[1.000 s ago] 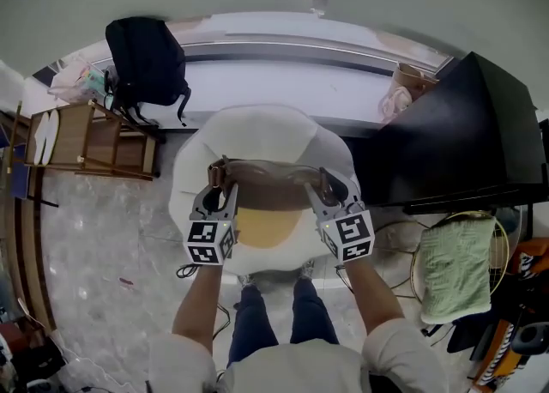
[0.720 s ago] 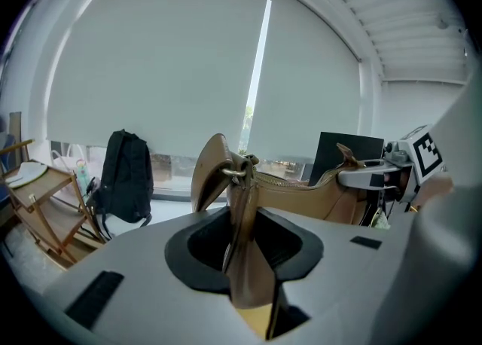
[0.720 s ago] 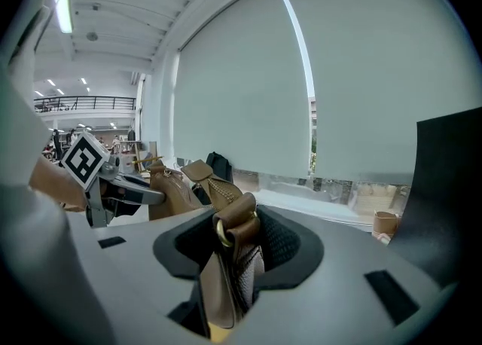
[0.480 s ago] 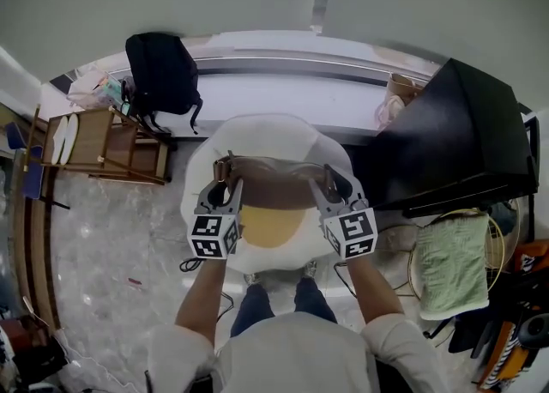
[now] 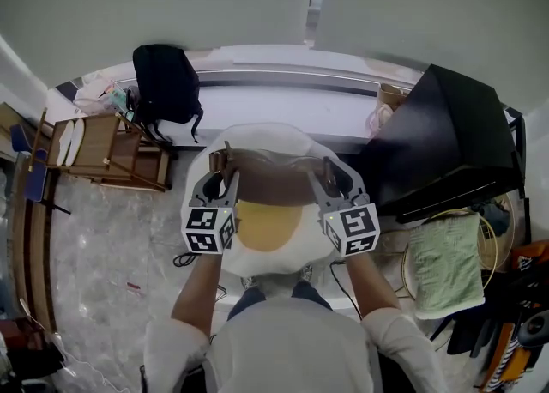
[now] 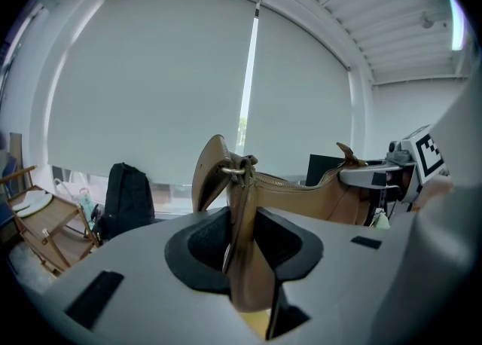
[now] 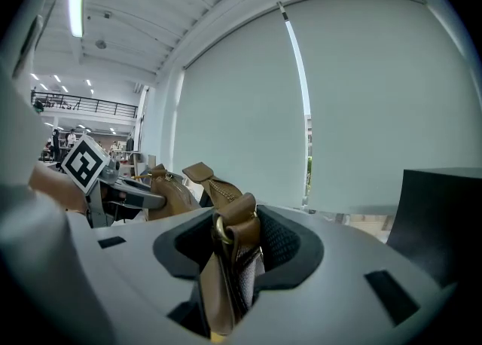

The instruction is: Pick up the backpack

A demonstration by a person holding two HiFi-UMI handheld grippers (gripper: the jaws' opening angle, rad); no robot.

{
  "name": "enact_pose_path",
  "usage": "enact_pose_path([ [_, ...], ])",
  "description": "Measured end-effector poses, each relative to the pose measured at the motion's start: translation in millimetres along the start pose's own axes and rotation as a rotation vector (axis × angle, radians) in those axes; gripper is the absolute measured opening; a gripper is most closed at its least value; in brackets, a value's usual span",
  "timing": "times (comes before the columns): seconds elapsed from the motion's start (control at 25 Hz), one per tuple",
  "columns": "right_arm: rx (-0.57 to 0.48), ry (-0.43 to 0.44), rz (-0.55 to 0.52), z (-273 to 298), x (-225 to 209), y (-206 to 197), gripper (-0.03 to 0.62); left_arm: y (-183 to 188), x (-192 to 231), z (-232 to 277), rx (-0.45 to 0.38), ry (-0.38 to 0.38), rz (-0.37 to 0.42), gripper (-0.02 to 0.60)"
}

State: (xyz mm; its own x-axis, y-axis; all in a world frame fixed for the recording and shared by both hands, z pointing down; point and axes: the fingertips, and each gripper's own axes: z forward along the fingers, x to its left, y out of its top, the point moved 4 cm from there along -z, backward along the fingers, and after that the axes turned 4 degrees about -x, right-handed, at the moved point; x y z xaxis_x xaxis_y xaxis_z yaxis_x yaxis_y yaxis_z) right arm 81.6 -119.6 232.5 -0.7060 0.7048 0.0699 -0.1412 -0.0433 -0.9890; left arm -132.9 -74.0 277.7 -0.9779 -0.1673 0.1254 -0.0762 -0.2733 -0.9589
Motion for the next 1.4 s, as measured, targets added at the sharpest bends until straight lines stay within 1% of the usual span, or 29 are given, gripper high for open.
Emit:
enact_pose_path([
  [0.36,-0.068,0.008,-0.019,-20.0,8.8,37.9,0.167,32.3,-9.9,-28.0,-0.05,-0.002,0.017,0.115],
  [0.56,-0.092,0.009,-0.012,-28.4,11.5,49.4,0.167,43.5,-14.2,-38.5,-0.064,-0.008,0.027,0.115],
  [0.76,-0.107,0.009,-0.034,-33.4,16.3,63.8,0.167,49.9,-16.0,-48.9,-0.082,-0.009,0.013,0.115],
  [1.16,-0.136,0.007,-0.019,-42.0,21.8,73.1,0.167,60.0,-18.5,-60.2,-0.105,-0.006,0.037,0.114],
  [1.4,-0.152,0.014,-0.013,-45.0,23.6,80.1,0.167,65.8,-20.3,-68.2,-0.122,-0.005,0.038,0.114],
])
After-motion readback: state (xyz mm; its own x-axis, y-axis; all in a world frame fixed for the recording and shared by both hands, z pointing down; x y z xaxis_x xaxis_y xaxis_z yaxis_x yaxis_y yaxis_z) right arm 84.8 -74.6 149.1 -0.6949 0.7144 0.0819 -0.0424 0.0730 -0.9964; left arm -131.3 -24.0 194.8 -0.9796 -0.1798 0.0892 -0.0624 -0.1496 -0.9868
